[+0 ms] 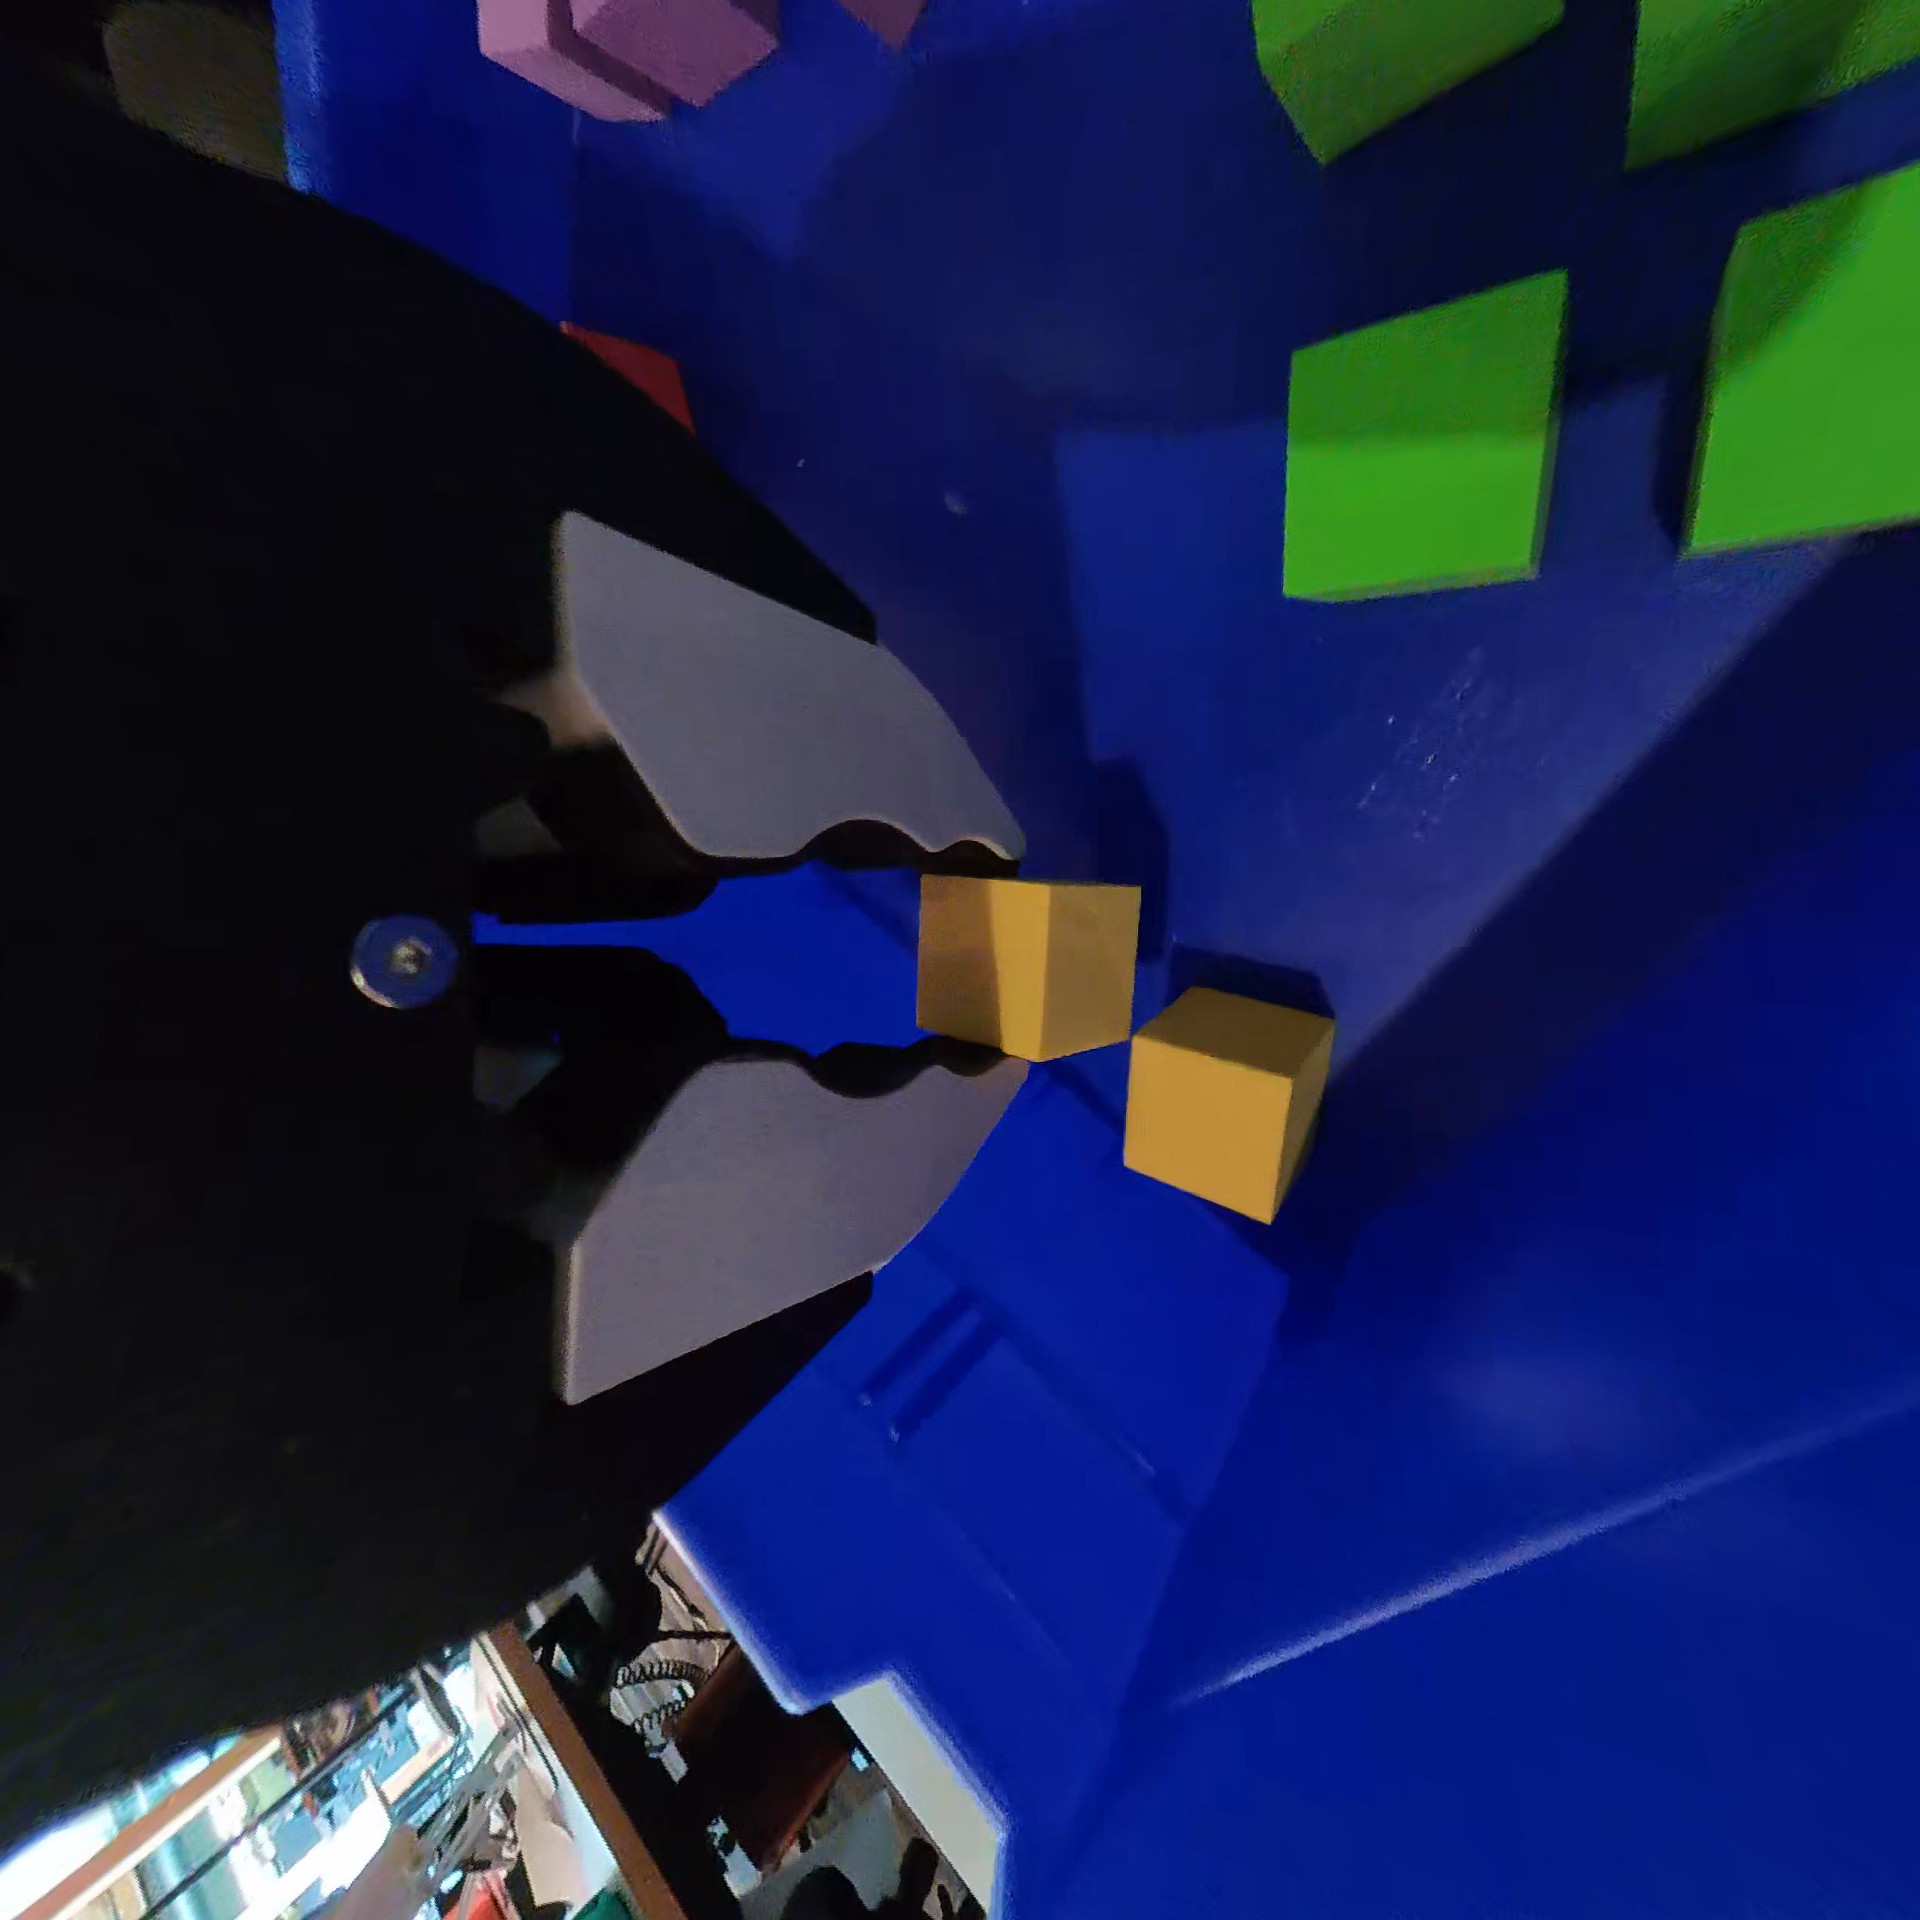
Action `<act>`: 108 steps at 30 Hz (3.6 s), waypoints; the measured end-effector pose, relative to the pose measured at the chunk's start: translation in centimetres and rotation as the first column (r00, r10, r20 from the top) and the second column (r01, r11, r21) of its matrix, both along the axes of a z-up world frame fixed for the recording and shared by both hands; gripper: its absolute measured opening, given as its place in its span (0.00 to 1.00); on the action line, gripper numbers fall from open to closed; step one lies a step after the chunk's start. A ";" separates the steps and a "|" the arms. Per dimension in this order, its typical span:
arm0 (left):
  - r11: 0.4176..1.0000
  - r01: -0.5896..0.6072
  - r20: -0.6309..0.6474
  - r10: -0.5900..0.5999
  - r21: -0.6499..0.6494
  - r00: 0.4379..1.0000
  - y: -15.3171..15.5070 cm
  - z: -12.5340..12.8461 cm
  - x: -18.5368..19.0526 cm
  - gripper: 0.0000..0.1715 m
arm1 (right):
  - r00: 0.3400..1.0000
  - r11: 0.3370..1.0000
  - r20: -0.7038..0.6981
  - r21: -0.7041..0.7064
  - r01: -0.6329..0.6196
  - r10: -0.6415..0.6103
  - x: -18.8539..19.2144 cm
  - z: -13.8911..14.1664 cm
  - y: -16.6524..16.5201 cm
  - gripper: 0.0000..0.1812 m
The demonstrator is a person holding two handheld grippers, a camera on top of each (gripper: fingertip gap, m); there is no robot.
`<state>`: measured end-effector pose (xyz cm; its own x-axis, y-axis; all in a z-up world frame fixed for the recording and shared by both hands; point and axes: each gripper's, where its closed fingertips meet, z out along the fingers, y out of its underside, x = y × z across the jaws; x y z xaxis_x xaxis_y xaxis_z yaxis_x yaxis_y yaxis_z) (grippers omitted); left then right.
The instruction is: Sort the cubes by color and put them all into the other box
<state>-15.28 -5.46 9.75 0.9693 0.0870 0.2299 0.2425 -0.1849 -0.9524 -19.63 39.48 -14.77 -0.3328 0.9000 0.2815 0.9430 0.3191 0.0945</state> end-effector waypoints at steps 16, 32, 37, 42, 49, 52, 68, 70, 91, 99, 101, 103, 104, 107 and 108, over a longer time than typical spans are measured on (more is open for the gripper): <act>0.990 -0.125 -0.025 0.124 -0.064 0.992 -1.7 -0.6 -2.7 0.29 | 0.997 0.998 -0.076 0.066 -0.006 0.011 -0.4 1.4 0.3 0.27; 0.465 -0.616 -0.162 0.700 -0.636 0.696 -3.0 -14.9 -22.2 0.31 | 0.640 0.933 -0.756 -0.119 -0.340 0.136 -0.1 13.7 -15.9 0.19; 0.383 -0.716 -0.131 0.826 -0.583 0.548 -3.4 -18.3 -24.3 0.36 | 0.573 0.902 -0.813 -0.164 -0.400 0.106 0.2 14.5 -16.9 0.19; 0.288 -0.768 -0.159 0.880 -0.571 0.448 -3.4 -20.1 -26.2 0.39 | 0.521 0.874 -0.850 -0.191 -0.447 0.081 0.3 15.0 -16.8 0.18; 0.248 -0.774 -0.165 0.897 -0.583 0.411 -4.1 -21.9 -27.0 0.32 | 0.489 0.862 -0.870 -0.193 -0.468 0.071 1.0 15.5 -15.6 0.18; 0.252 -0.752 -0.135 0.901 -0.609 0.412 -4.6 -22.8 -26.9 0.32 | 0.474 0.863 -0.878 -0.186 -0.470 0.068 1.3 15.8 -15.2 0.18; 0.239 -0.732 -0.157 0.890 -0.638 0.427 -5.0 -25.3 -28.4 0.28 | 0.462 0.867 -0.882 -0.154 -0.474 0.096 1.6 16.1 -15.5 0.18; 0.239 -0.734 -0.160 0.889 -0.636 0.428 -5.1 -25.3 -28.6 0.26 | 0.457 0.866 -0.884 -0.149 -0.477 0.100 1.6 16.2 -15.6 0.18; 0.703 -0.540 0.263 0.691 -0.462 0.674 1.6 -17.3 -21.8 0.16 | 0.308 0.572 -0.937 -0.165 -0.803 0.162 1.1 15.5 -27.0 0.21; 0.962 -0.258 0.549 0.267 -0.095 0.792 5.0 -8.6 -11.4 0.16 | 0.138 0.458 -0.983 -0.067 -0.886 0.124 -1.6 16.5 -36.1 0.27; 0.978 -0.204 0.559 0.196 -0.049 0.806 5.6 -7.5 -9.3 0.16 | 0.099 0.466 -0.991 -0.046 -0.884 0.090 -1.8 17.6 -36.9 0.26; 0.989 -0.150 0.575 0.119 0.007 0.810 6.2 -6.5 -7.4 0.16 | 0.109 0.470 -0.989 -0.049 -0.881 0.100 -1.8 17.7 -37.6 0.26; 0.992 -0.123 0.580 0.086 0.026 0.810 6.5 -6.1 -6.6 0.16 | 0.094 0.483 -0.989 -0.027 -0.875 0.114 -1.9 17.8 -37.8 0.26; 0.996 -0.061 0.580 0.013 0.064 0.814 7.2 -5.3 -4.5 0.16 | 0.053 0.503 -0.990 0.020 -0.864 0.129 -1.5 18.4 -38.0 0.26; 0.997 -0.045 0.578 -0.003 0.070 0.816 7.5 -5.2 -4.0 0.16 | 0.043 0.505 -0.991 0.028 -0.863 0.129 -1.4 18.7 -38.1 0.25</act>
<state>-19.32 2.00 4.57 0.6549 0.0643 0.7529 0.7547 -0.1056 -0.6475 -20.98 1.43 3.93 -0.6490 0.6517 0.3926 -0.1875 0.3631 -0.9127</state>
